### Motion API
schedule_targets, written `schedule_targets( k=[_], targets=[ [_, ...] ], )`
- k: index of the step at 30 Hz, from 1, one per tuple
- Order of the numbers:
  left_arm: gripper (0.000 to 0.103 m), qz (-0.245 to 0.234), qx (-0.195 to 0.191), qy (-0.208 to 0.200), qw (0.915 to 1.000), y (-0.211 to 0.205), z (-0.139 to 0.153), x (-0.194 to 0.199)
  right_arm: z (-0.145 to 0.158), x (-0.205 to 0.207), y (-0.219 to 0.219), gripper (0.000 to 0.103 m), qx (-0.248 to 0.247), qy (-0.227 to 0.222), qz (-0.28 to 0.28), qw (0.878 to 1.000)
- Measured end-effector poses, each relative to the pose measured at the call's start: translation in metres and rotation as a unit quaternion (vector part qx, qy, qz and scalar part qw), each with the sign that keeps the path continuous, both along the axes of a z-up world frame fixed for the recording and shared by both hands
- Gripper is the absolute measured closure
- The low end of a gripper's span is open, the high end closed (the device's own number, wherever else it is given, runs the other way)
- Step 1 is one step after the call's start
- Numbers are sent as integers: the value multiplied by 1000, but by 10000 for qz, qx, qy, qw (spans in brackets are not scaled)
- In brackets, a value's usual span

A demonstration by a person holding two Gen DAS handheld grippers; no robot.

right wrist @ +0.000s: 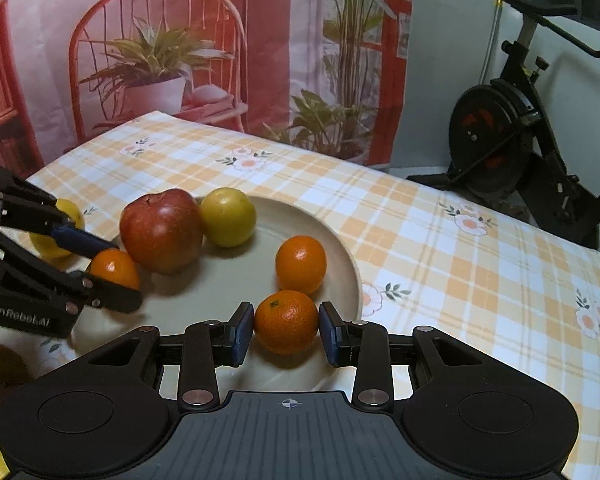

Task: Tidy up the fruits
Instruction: 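Carry both held tangerines over the cream plate with both tools, then lower the tangerines onto the plate and open both grippers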

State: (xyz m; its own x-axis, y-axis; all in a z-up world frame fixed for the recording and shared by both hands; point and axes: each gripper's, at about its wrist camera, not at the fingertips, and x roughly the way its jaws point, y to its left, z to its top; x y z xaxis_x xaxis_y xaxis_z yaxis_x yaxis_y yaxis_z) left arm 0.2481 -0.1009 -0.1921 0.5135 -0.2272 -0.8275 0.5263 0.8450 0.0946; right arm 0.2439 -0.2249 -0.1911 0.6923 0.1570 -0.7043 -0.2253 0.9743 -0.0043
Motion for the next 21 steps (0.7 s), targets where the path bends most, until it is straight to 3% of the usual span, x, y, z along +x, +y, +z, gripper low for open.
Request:
schedule_targets(
  k=[21],
  targets=[
    [57,32,-48,-2,10000,-1,-2,2,-2,36,16,70,-63,-129,358,9993]
  ],
)
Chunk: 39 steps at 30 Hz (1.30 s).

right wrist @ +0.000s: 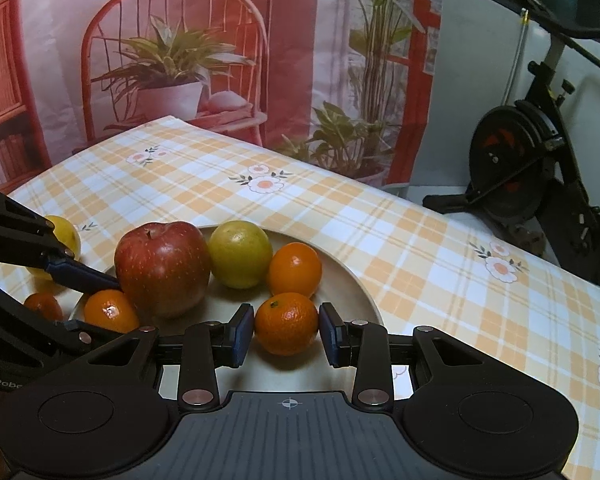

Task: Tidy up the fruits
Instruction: 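Lower the tangerines onto the plate and open both grippers, then withdraw both open tools from the plate toward the remaining fruit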

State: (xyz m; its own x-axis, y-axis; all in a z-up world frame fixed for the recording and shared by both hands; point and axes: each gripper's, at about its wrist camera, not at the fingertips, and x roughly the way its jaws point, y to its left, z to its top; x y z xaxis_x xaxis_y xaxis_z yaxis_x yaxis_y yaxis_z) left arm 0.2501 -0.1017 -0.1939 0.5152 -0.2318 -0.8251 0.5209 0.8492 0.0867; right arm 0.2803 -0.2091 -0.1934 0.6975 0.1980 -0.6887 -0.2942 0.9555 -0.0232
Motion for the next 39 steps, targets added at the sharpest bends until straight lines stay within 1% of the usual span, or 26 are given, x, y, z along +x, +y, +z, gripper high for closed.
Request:
schedule_targets(
  k=[1,4,11,19,21,24,28,39],
  targets=[
    [56,-2,14,-9,10000,0,0,0,0,0,0,70,4,3,-3,10000],
    [56,0,31,-26,10000,-1,0,-1,0,0,0,66,-3,13,-75,10000],
    [52,4,75,-84,9999,-1,4,-4,4,-9,-8,64,-16,-35,-219,9998],
    [51,39,70,-175,9998,1,10,-11,7,-14,-15,61,-317,-139,-495,9982],
    [50,44,97,-195,9998,1,10,-11,8,-14,-16,57,-404,-198,-599,9972],
    [46,82,110,-209,9997,1,10,-11,9,-12,-19,56,-404,-225,-690,9965],
    [46,128,78,-202,9997,4,11,-11,9,-11,-19,56,-428,-213,-716,9963],
    [46,176,-88,-274,9994,8,20,-16,25,-28,-18,56,-183,-301,-777,9964]
  ],
)
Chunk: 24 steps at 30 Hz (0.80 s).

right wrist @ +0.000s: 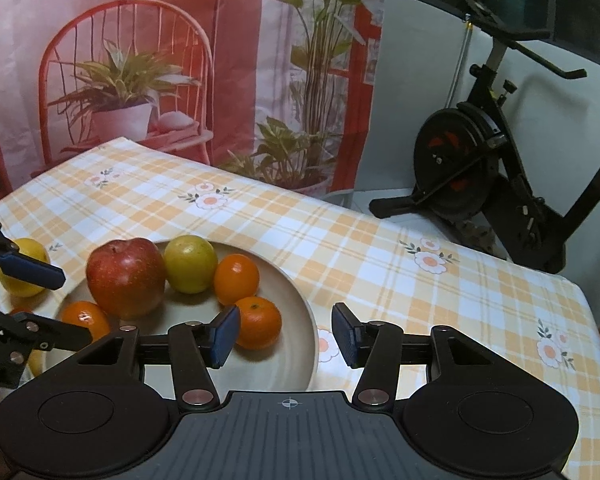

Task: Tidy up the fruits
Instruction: 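Withdraw both open tools from the plate toward the remaining fruit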

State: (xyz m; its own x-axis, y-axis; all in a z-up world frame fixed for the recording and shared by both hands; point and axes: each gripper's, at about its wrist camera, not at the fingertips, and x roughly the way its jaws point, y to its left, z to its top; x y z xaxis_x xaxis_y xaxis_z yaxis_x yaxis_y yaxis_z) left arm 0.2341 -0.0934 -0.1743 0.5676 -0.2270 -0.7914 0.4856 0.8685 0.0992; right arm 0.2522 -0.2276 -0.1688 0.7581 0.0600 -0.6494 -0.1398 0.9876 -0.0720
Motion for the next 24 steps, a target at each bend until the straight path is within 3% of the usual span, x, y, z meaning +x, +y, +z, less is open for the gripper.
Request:
schedule_targets(
  k=[24],
  targets=[
    [46,714,-1024,25,9922,69,30,-52,25,-103,19,56,990,-299,-98,9946]
  ],
)
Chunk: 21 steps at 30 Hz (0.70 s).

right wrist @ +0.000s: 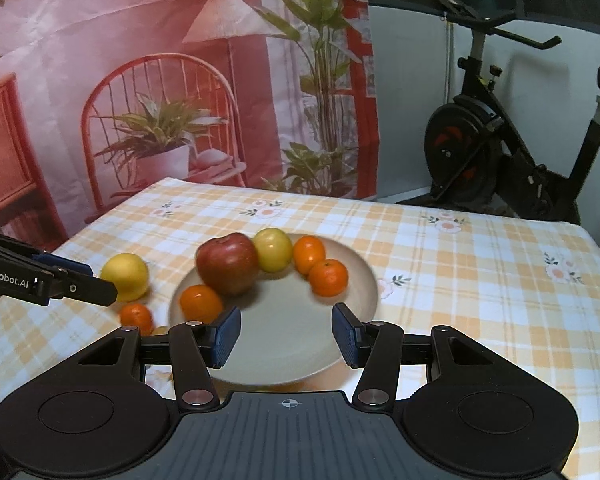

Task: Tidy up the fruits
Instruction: 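Withdraw both open tools from the plate toward the remaining fruit, then lower the left gripper onto the dark red apple while the right tool approaches it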

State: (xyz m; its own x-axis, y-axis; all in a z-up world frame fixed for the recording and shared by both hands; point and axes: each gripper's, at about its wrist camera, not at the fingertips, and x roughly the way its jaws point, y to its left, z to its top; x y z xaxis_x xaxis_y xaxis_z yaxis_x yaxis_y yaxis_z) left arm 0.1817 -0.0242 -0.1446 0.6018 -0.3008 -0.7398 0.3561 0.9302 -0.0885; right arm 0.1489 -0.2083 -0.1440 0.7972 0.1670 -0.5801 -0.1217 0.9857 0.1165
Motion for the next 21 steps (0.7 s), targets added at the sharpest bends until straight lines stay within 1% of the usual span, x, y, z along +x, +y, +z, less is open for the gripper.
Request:
schedule_targets(
  k=[7,13,21],
  targets=[
    [46,-121,-95,311,9994,-2,-11,-9,3,-9,10,56,54,59,108,9999],
    [46,-223,-79,532,9983,-12,-21,-9,0,-14,19,56,34,113,201,9997],
    [46,-150,-94,800,9966,-14,-34,-8,-4,-19,19,55,71,170,174,9997]
  ],
)
